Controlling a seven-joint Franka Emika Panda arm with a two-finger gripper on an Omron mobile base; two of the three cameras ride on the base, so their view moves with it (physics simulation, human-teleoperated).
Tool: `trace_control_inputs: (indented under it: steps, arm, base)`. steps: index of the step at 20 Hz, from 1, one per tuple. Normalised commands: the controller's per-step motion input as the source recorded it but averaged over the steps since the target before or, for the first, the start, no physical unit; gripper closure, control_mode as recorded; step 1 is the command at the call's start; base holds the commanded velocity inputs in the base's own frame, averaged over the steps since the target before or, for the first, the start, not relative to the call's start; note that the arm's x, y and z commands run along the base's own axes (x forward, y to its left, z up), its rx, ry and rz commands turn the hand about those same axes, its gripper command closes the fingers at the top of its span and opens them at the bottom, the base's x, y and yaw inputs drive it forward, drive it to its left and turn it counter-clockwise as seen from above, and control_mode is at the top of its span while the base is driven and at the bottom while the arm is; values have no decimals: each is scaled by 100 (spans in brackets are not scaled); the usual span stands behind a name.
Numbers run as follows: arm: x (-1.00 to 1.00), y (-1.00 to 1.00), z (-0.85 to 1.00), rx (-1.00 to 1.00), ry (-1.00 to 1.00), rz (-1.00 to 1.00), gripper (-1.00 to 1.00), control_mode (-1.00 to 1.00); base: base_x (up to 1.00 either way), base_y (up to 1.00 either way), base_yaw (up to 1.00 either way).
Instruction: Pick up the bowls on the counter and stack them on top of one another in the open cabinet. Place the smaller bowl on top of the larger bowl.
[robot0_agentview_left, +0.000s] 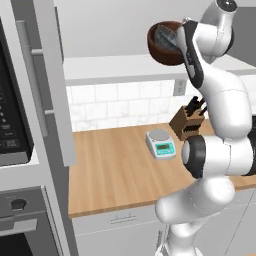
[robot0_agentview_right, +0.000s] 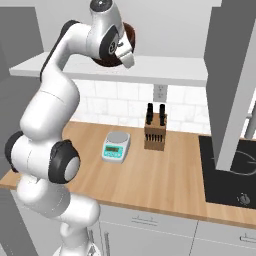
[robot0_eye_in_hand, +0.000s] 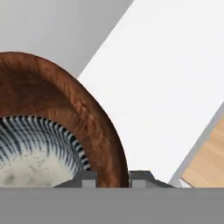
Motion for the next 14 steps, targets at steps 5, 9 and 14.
trace_control_inputs:
  steps: [5, 9, 14]
  arm:
    - [56, 1, -21, -3, -13, -13, -100, -100]
    - [-18, -2, -38, -1, -21, 0, -100, -100]
    - [-95, -22, -51, 2, -46, 0, -100, -100]
  base:
    - [0, 0, 0]
    - [0, 0, 0]
    - [0, 0, 0]
